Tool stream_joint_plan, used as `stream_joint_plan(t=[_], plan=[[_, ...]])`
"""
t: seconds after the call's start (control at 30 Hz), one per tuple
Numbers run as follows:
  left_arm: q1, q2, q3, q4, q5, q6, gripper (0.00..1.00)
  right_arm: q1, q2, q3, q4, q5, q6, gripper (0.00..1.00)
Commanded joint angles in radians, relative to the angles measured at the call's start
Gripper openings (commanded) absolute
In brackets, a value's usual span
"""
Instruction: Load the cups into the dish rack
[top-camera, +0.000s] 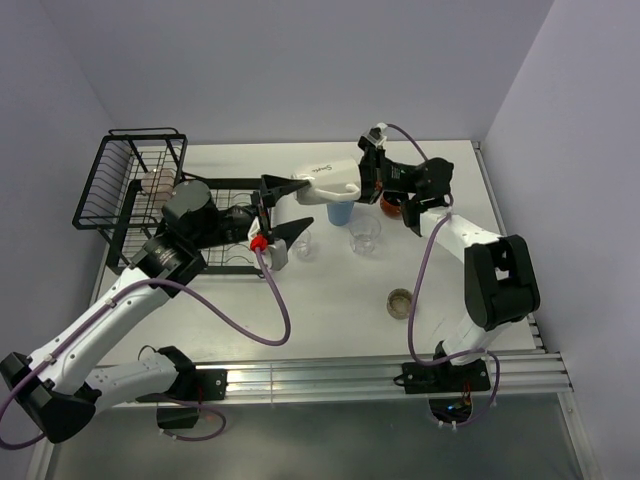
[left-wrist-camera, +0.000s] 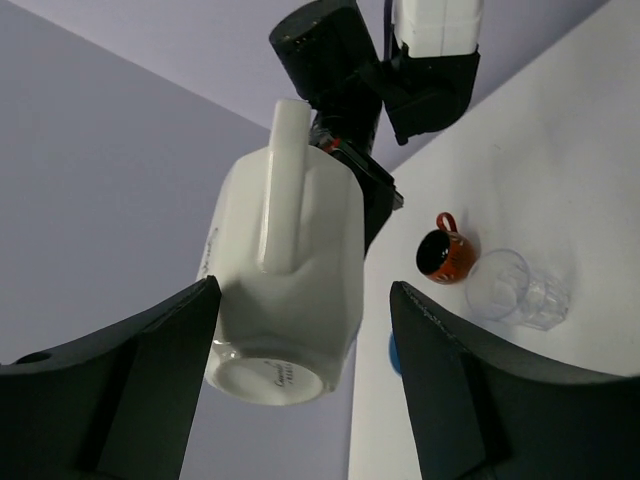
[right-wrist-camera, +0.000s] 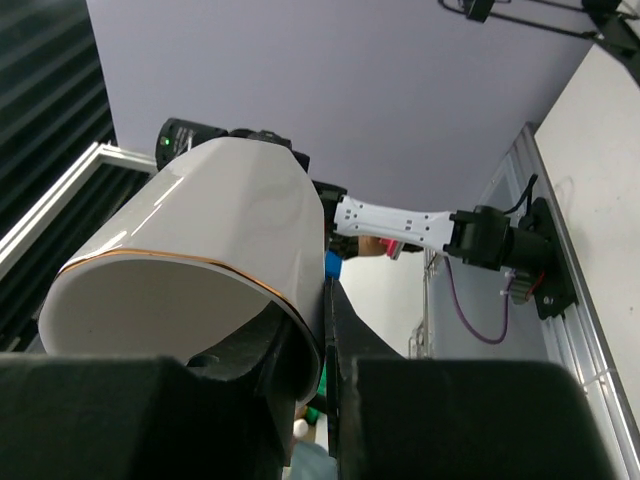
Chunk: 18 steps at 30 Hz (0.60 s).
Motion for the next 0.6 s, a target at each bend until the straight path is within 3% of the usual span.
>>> stream_joint_plan(t=[0.0, 0.57], plan=[[-0.021, -0.01, -0.01, 0.082, -0.02, 0.016, 0.76, 0.018, -0.023, 0.004, 0.214, 0.015, 0.061, 0.0], [-0.098, 0.09, 0.058, 0.026, -0.093, 0.075, 0.63, 0.067, -0.028, -0.025, 0.133, 0.034, -0.019, 0.0]])
